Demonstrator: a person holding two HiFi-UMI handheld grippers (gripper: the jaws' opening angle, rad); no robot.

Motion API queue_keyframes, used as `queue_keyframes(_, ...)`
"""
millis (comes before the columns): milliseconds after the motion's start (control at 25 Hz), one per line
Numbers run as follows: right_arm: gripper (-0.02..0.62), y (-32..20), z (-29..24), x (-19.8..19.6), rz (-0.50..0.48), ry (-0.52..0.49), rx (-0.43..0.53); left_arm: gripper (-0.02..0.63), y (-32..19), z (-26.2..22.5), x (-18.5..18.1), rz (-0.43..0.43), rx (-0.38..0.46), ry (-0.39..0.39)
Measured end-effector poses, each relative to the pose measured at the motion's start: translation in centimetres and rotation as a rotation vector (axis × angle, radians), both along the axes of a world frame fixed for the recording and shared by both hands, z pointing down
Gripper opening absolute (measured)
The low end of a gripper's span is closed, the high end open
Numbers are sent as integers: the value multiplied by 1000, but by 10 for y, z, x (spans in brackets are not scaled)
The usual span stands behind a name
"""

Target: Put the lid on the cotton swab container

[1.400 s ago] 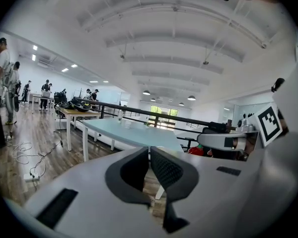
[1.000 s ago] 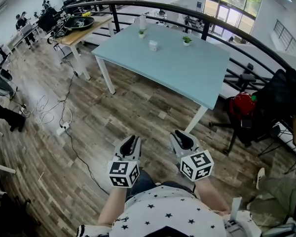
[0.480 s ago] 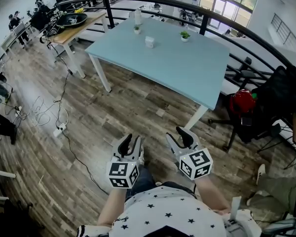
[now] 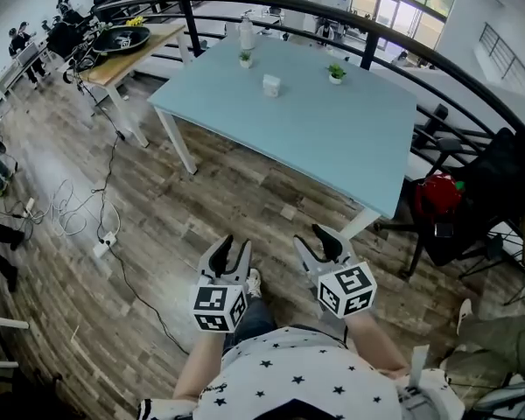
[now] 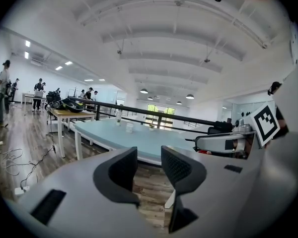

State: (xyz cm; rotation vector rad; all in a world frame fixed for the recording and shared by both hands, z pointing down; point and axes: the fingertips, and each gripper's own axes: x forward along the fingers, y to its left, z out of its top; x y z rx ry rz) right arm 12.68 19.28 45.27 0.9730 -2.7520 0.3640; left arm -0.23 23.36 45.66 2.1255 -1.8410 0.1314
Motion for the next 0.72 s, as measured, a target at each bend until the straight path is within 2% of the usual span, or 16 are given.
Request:
queue_keyframes(360,178,-92,-18,-57,17,-1,14,148,-91,-15,-54,22,0,-8)
queue_keyframes(720,178,-165,-27,-102,67,-14,28,149,-173,-20,-99,82,6,-17)
